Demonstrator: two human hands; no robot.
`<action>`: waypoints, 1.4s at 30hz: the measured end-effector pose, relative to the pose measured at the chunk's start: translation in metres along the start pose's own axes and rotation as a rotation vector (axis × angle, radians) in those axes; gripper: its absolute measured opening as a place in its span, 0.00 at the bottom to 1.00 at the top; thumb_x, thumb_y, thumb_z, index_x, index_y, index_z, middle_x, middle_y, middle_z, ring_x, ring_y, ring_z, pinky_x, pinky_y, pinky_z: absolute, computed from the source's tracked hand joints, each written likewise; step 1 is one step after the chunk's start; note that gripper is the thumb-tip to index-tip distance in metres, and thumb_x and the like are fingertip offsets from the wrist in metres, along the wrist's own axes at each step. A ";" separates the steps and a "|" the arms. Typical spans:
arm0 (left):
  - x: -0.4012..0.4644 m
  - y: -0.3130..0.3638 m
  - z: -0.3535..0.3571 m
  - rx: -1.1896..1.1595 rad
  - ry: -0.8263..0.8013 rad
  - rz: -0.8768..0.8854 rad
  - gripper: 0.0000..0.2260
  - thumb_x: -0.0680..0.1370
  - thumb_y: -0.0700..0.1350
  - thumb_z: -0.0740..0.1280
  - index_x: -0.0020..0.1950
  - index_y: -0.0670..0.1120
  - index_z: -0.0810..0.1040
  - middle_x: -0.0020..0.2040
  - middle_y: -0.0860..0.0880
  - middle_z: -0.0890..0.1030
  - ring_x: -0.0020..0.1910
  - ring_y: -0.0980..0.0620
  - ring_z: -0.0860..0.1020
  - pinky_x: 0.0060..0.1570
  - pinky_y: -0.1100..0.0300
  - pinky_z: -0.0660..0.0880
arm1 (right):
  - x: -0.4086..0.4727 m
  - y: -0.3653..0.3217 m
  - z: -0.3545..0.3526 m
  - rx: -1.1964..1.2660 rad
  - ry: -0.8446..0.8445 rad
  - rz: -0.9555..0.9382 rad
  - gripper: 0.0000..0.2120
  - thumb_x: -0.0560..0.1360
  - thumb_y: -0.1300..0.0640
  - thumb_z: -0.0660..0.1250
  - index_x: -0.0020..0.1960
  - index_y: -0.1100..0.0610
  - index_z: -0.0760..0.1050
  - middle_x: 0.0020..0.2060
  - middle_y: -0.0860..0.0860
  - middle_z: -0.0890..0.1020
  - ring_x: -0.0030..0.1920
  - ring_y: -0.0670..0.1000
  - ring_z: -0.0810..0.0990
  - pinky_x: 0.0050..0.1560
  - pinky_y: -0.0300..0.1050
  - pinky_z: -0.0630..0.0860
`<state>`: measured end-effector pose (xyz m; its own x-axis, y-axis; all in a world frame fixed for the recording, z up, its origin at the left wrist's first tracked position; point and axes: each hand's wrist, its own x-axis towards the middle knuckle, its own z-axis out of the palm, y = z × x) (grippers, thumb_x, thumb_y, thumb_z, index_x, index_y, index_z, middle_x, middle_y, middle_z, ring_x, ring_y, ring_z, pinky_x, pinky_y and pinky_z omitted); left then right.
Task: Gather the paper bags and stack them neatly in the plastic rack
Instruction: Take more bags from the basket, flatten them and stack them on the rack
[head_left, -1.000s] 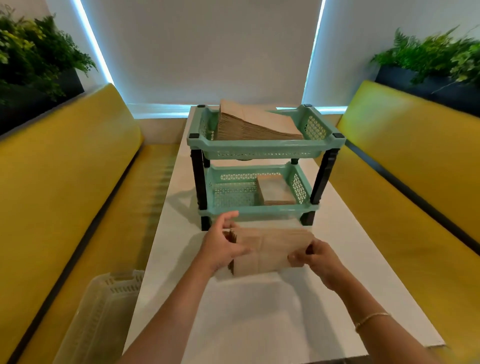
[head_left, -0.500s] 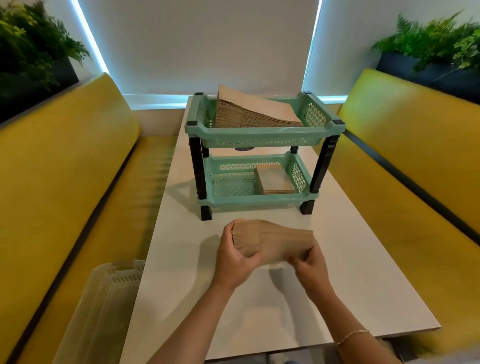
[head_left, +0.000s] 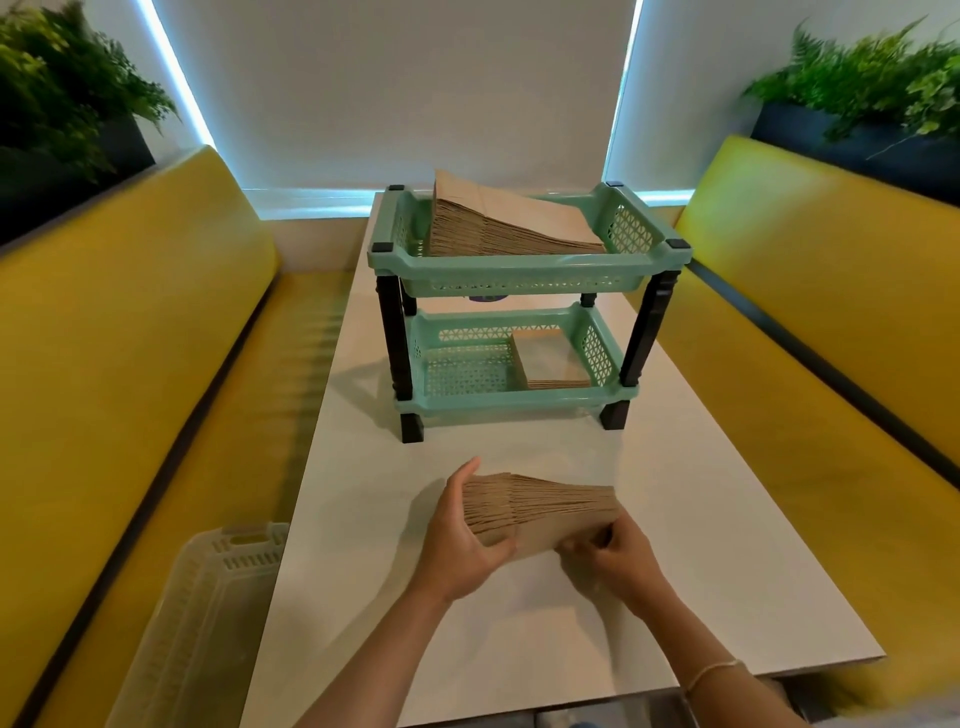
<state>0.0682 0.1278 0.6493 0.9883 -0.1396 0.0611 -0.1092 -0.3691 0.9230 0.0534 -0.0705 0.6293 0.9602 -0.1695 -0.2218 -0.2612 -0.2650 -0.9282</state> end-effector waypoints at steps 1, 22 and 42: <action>0.001 0.001 -0.003 0.040 -0.010 0.013 0.34 0.66 0.39 0.77 0.65 0.55 0.65 0.56 0.61 0.70 0.56 0.61 0.71 0.48 0.80 0.66 | 0.001 -0.001 -0.003 -0.009 -0.006 0.005 0.19 0.68 0.65 0.73 0.50 0.46 0.72 0.47 0.43 0.79 0.52 0.49 0.77 0.56 0.47 0.75; 0.013 0.002 0.017 -0.002 -0.106 -0.218 0.26 0.74 0.37 0.70 0.68 0.43 0.63 0.61 0.48 0.73 0.59 0.51 0.73 0.50 0.66 0.68 | 0.006 -0.037 0.022 -0.267 -0.152 -0.134 0.23 0.71 0.67 0.69 0.62 0.52 0.67 0.50 0.47 0.76 0.54 0.51 0.76 0.48 0.35 0.73; -0.002 -0.003 0.027 0.027 -0.051 -0.153 0.34 0.77 0.36 0.64 0.77 0.45 0.49 0.73 0.48 0.62 0.71 0.52 0.63 0.69 0.61 0.62 | 0.007 -0.017 0.029 -0.293 -0.176 -0.152 0.26 0.73 0.70 0.61 0.64 0.48 0.61 0.56 0.46 0.72 0.58 0.48 0.74 0.46 0.29 0.70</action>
<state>0.0633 0.1041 0.6361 0.9871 -0.1260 -0.0990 0.0384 -0.4136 0.9097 0.0672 -0.0399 0.6349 0.9858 0.0514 -0.1599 -0.1073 -0.5396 -0.8350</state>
